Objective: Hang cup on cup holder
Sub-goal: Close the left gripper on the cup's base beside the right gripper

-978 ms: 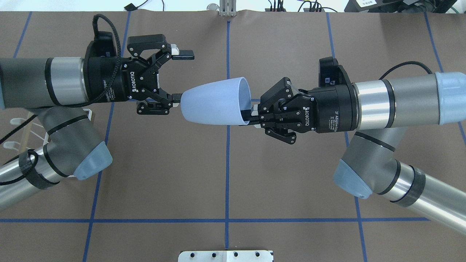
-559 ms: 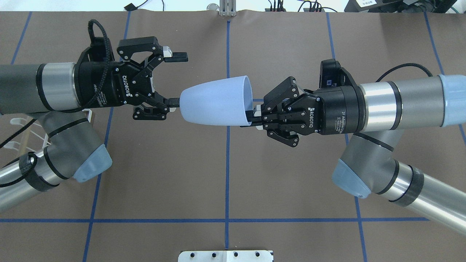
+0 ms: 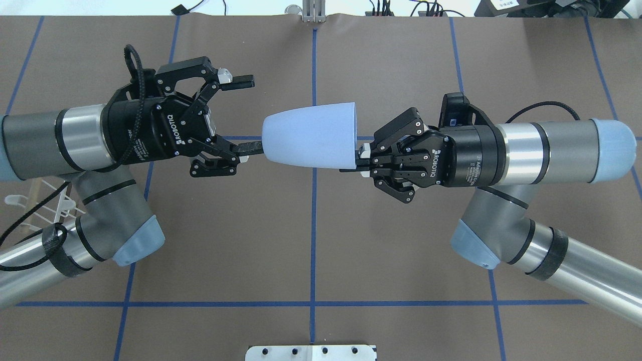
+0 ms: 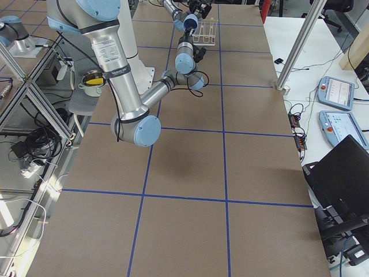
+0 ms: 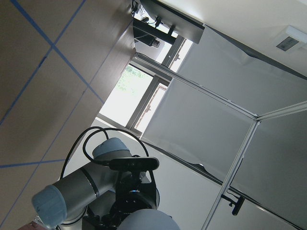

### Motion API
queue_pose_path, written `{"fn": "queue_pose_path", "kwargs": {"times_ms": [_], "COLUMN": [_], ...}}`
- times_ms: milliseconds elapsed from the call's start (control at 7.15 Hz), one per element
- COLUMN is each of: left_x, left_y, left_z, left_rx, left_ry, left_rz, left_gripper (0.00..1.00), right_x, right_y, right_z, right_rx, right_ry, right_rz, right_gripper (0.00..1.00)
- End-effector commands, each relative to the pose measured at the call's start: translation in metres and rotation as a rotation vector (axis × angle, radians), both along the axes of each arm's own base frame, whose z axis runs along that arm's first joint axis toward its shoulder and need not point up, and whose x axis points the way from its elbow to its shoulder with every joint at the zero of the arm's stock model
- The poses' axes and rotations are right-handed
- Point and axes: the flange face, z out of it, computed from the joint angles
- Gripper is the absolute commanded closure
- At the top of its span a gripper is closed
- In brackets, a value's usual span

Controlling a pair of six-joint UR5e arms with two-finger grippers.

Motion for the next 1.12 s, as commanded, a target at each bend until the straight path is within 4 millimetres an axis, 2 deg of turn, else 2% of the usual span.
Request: {"fn": "queue_pose_path", "kwargs": {"times_ms": [0, 559, 978], "left_x": [0.011, 0.015, 0.018], "left_y": [0.011, 0.021, 0.028], "left_z": [-0.004, -0.011, -0.013], "left_rx": [0.006, 0.02, 0.028], "left_ry": [0.022, 0.043, 0.055], "left_rz": [0.027, 0.049, 0.065], "left_gripper": [0.03, 0.03, 0.09], "right_x": [-0.004, -0.013, -0.015], "right_y": [0.001, 0.009, 0.009], "right_z": [-0.002, 0.0, 0.0], "right_rx": [-0.013, -0.012, -0.021], "right_ry": [-0.029, -0.039, -0.046], "right_rz": [-0.005, -0.024, -0.02], "right_gripper": [1.0, 1.0, 1.0]}}
